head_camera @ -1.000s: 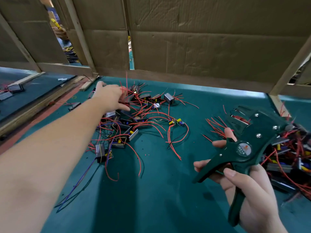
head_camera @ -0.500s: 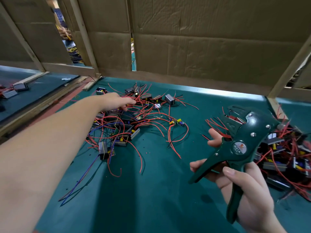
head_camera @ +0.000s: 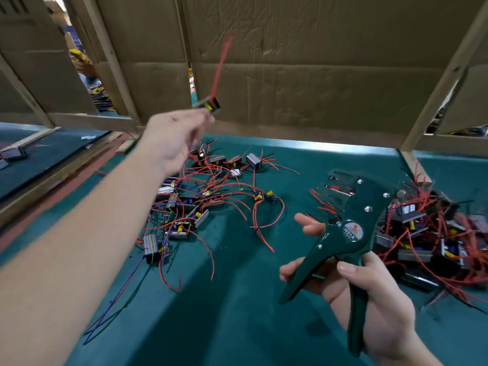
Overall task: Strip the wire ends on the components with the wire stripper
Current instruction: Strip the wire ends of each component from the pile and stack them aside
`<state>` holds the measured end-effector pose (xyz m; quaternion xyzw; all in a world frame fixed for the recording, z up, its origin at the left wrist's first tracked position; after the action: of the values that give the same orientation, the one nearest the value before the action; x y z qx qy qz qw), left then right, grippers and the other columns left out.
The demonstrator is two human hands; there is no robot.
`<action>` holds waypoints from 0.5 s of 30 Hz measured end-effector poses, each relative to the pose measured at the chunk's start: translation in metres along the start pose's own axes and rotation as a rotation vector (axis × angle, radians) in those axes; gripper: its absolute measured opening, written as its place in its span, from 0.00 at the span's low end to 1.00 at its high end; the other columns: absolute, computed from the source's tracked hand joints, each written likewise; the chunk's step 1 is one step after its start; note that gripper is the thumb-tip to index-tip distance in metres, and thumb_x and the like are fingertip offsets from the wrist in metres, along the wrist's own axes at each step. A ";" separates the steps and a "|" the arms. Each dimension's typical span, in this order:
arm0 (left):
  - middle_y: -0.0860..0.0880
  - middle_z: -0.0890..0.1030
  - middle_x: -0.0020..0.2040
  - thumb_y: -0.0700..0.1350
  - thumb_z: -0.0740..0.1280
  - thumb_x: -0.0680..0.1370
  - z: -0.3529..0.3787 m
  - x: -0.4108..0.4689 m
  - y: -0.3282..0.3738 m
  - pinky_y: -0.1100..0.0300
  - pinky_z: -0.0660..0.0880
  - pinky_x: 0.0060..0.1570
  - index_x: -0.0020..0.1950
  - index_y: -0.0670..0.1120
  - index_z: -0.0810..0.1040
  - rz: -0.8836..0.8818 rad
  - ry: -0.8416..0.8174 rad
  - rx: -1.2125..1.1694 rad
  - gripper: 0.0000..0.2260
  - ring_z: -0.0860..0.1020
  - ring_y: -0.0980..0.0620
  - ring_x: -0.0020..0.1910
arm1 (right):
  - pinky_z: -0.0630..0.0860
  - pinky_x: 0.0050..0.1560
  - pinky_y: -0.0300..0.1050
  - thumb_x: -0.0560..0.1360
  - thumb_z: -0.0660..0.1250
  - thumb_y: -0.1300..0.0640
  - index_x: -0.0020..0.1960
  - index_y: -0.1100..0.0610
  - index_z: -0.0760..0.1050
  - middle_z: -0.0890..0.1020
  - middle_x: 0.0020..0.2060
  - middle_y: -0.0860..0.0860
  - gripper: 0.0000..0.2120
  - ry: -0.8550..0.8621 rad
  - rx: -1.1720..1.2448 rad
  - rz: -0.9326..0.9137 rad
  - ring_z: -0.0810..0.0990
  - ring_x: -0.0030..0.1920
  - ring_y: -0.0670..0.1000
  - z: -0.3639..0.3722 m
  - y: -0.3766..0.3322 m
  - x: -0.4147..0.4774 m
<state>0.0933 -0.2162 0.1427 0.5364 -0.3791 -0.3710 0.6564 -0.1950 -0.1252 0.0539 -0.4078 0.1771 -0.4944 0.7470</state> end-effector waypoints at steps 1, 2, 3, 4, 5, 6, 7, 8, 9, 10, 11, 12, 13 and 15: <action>0.49 0.85 0.38 0.33 0.63 0.78 0.015 -0.013 -0.010 0.66 0.74 0.39 0.48 0.41 0.80 -0.058 -0.063 -0.082 0.07 0.79 0.58 0.35 | 0.77 0.44 0.66 0.61 0.68 0.60 0.56 0.71 0.74 0.74 0.66 0.63 0.26 -0.009 0.014 0.022 0.81 0.41 0.70 0.001 0.001 0.000; 0.48 0.85 0.39 0.32 0.62 0.78 0.028 -0.026 -0.021 0.65 0.77 0.42 0.48 0.41 0.79 -0.114 -0.113 -0.176 0.08 0.81 0.58 0.37 | 0.77 0.44 0.67 0.59 0.72 0.59 0.57 0.71 0.73 0.75 0.65 0.64 0.29 -0.013 0.025 0.043 0.81 0.41 0.70 0.002 0.002 0.001; 0.47 0.85 0.39 0.32 0.61 0.78 0.040 -0.039 -0.030 0.64 0.79 0.45 0.47 0.41 0.78 -0.159 -0.150 -0.274 0.08 0.82 0.57 0.38 | 0.77 0.44 0.67 0.58 0.76 0.57 0.58 0.72 0.71 0.75 0.64 0.65 0.34 -0.011 0.036 0.060 0.81 0.41 0.70 0.003 0.003 0.002; 0.47 0.85 0.39 0.31 0.60 0.78 0.052 -0.052 -0.039 0.62 0.80 0.46 0.46 0.42 0.78 -0.194 -0.174 -0.371 0.09 0.83 0.56 0.39 | 0.77 0.44 0.67 0.57 0.78 0.54 0.59 0.72 0.70 0.75 0.64 0.66 0.37 -0.006 0.049 0.069 0.81 0.41 0.70 0.003 0.004 0.003; 0.46 0.85 0.39 0.31 0.60 0.77 0.062 -0.062 -0.047 0.61 0.81 0.45 0.45 0.42 0.77 -0.224 -0.188 -0.470 0.09 0.84 0.55 0.39 | 0.77 0.45 0.67 0.57 0.79 0.53 0.59 0.72 0.70 0.75 0.64 0.66 0.39 0.001 0.063 0.071 0.81 0.41 0.70 0.003 0.004 0.004; 0.44 0.85 0.40 0.32 0.61 0.75 0.071 -0.071 -0.054 0.60 0.82 0.43 0.44 0.43 0.77 -0.246 -0.197 -0.566 0.08 0.84 0.54 0.39 | 0.77 0.45 0.67 0.57 0.79 0.52 0.60 0.72 0.70 0.75 0.64 0.67 0.39 0.005 0.078 0.075 0.81 0.41 0.70 0.003 0.004 0.005; 0.43 0.85 0.41 0.33 0.62 0.73 0.079 -0.078 -0.060 0.58 0.82 0.41 0.44 0.44 0.76 -0.256 -0.204 -0.652 0.07 0.85 0.53 0.40 | 0.77 0.45 0.67 0.57 0.79 0.52 0.60 0.73 0.70 0.74 0.64 0.67 0.40 0.009 0.093 0.081 0.81 0.41 0.70 0.002 0.005 0.006; 0.43 0.85 0.42 0.34 0.63 0.71 0.084 -0.083 -0.065 0.57 0.82 0.40 0.44 0.45 0.75 -0.261 -0.212 -0.724 0.07 0.85 0.53 0.41 | 0.77 0.45 0.67 0.57 0.79 0.52 0.61 0.73 0.69 0.74 0.63 0.67 0.41 0.014 0.105 0.088 0.81 0.41 0.70 0.001 0.006 0.007; 0.44 0.85 0.43 0.35 0.63 0.70 0.088 -0.087 -0.070 0.56 0.82 0.41 0.45 0.46 0.74 -0.264 -0.222 -0.778 0.08 0.85 0.53 0.42 | 0.77 0.45 0.68 0.57 0.79 0.52 0.61 0.73 0.68 0.74 0.63 0.68 0.41 0.016 0.115 0.094 0.80 0.41 0.70 0.001 0.006 0.007; 0.46 0.85 0.44 0.36 0.63 0.70 0.091 -0.090 -0.075 0.55 0.82 0.41 0.46 0.47 0.74 -0.269 -0.228 -0.808 0.09 0.85 0.54 0.42 | 0.77 0.46 0.68 0.57 0.79 0.53 0.61 0.73 0.69 0.75 0.63 0.68 0.41 0.016 0.120 0.095 0.80 0.41 0.70 0.000 0.007 0.008; 0.47 0.85 0.44 0.36 0.63 0.70 0.093 -0.093 -0.081 0.55 0.82 0.42 0.47 0.47 0.74 -0.278 -0.225 -0.819 0.09 0.84 0.54 0.42 | 0.77 0.46 0.68 0.57 0.79 0.53 0.60 0.73 0.71 0.75 0.62 0.68 0.39 0.016 0.122 0.096 0.80 0.42 0.70 -0.001 0.007 0.008; 0.48 0.86 0.44 0.37 0.63 0.70 0.093 -0.096 -0.088 0.55 0.82 0.42 0.48 0.46 0.75 -0.290 -0.214 -0.820 0.09 0.84 0.54 0.42 | 0.77 0.46 0.69 0.57 0.79 0.53 0.59 0.72 0.72 0.75 0.62 0.68 0.37 0.018 0.120 0.097 0.80 0.42 0.71 -0.002 0.007 0.008; 0.48 0.86 0.44 0.37 0.64 0.70 0.091 -0.098 -0.094 0.56 0.82 0.42 0.49 0.45 0.76 -0.305 -0.200 -0.816 0.09 0.84 0.54 0.42 | 0.77 0.46 0.69 0.57 0.79 0.53 0.58 0.72 0.72 0.75 0.62 0.68 0.37 0.022 0.115 0.098 0.80 0.42 0.71 -0.003 0.008 0.008; 0.46 0.85 0.45 0.37 0.65 0.70 0.086 -0.102 -0.105 0.58 0.81 0.40 0.50 0.44 0.75 -0.334 -0.165 -0.807 0.09 0.85 0.53 0.43 | 0.76 0.46 0.69 0.58 0.78 0.53 0.58 0.71 0.74 0.75 0.62 0.67 0.35 0.026 0.101 0.100 0.80 0.42 0.71 -0.004 0.010 0.008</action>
<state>-0.0365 -0.1769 0.0405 0.2599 -0.1631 -0.6317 0.7119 -0.1883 -0.1326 0.0449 -0.3538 0.1817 -0.4698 0.7881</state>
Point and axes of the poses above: each hand's wrist, its own x-axis towards the middle knuckle, its own z-axis out of the palm, y = z × x, the point moved 7 cm from there along x, towards the middle knuckle
